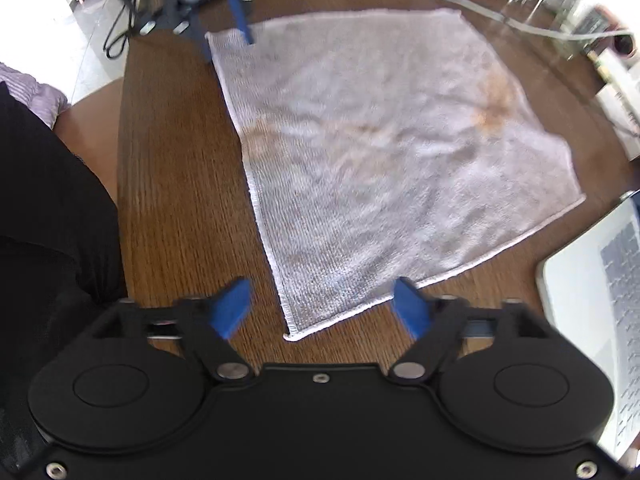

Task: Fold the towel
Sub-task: 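Move both open grippers to the towel's hem edge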

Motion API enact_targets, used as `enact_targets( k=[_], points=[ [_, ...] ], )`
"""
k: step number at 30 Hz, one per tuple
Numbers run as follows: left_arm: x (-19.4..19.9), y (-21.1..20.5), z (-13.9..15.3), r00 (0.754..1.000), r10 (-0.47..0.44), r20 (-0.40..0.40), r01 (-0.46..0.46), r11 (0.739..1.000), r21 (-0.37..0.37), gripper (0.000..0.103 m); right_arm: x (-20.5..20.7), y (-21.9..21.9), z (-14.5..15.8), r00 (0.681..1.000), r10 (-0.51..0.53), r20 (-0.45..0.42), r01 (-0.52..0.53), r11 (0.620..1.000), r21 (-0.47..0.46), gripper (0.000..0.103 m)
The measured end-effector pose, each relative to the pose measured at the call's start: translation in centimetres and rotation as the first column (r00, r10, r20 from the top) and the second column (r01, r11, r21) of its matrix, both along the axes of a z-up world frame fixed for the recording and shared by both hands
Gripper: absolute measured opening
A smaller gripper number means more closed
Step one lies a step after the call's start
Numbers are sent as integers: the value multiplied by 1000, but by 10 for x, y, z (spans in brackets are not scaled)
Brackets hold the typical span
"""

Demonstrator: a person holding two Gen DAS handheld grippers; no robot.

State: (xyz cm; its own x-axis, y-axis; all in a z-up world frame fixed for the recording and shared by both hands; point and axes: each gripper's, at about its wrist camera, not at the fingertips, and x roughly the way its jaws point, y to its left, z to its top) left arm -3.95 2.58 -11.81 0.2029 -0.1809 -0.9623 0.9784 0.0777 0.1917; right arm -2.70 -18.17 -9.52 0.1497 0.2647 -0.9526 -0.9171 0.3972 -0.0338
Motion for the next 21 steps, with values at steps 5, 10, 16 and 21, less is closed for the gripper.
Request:
enact_targets(
  k=[5, 10, 16, 21],
  points=[
    [-22, 4, 5, 999, -31, 8, 31, 999, -23, 99, -16, 1, 4, 1000, 14, 1, -14, 1000, 13, 83],
    [-16, 5, -5, 999, -39, -20, 39, 999, -11, 99, -25, 9, 0, 996, 85, 10, -85, 996, -9, 83],
    [-2, 9, -13, 997, -33, -67, 33, 999, 0, 99, -17, 13, -8, 995, 103, -4, -103, 994, -47, 86],
    [5, 7, -15, 989, -49, -138, 50, 999, 3, 99, -8, 11, -14, 990, 141, 0, -141, 989, -47, 89]
  ],
)
